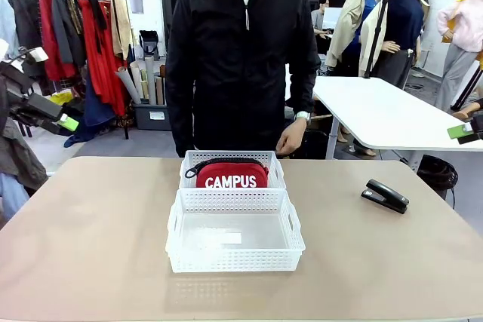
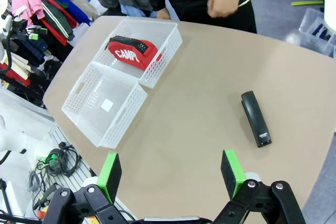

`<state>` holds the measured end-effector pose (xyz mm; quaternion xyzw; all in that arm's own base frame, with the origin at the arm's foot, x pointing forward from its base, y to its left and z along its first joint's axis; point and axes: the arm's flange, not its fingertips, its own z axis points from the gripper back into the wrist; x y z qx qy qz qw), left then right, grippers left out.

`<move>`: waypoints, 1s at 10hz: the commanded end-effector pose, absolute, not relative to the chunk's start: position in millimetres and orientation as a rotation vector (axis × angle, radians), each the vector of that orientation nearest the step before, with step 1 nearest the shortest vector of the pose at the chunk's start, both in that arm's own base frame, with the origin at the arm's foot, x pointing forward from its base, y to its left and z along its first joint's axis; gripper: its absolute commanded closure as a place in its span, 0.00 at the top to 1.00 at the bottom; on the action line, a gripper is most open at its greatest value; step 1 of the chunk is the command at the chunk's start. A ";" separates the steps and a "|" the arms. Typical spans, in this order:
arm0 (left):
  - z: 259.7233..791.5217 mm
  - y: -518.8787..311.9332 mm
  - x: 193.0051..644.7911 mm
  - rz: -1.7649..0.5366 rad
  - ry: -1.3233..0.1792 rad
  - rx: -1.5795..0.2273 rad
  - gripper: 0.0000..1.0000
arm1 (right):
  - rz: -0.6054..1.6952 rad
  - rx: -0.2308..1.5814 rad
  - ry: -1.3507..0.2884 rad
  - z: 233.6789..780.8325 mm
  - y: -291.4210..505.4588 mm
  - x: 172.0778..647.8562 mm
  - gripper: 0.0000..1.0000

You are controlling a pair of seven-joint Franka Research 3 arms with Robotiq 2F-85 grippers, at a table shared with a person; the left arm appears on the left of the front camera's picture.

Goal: Distribute items into two baskets.
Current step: Pick up the Stapler that the person points to.

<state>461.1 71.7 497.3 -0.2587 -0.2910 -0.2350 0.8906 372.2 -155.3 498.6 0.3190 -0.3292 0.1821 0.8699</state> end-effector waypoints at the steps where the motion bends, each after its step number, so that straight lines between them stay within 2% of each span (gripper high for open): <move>1: 493.9 80.9 464.5 -0.519 -0.651 -0.588 1.00 | 0.390 0.678 -0.708 499.4 -155.0 373.3 1.00; 10: 493.2 77.9 461.2 -0.514 -0.631 -0.571 1.00 | 0.390 0.678 -0.708 499.4 -155.0 373.3 1.00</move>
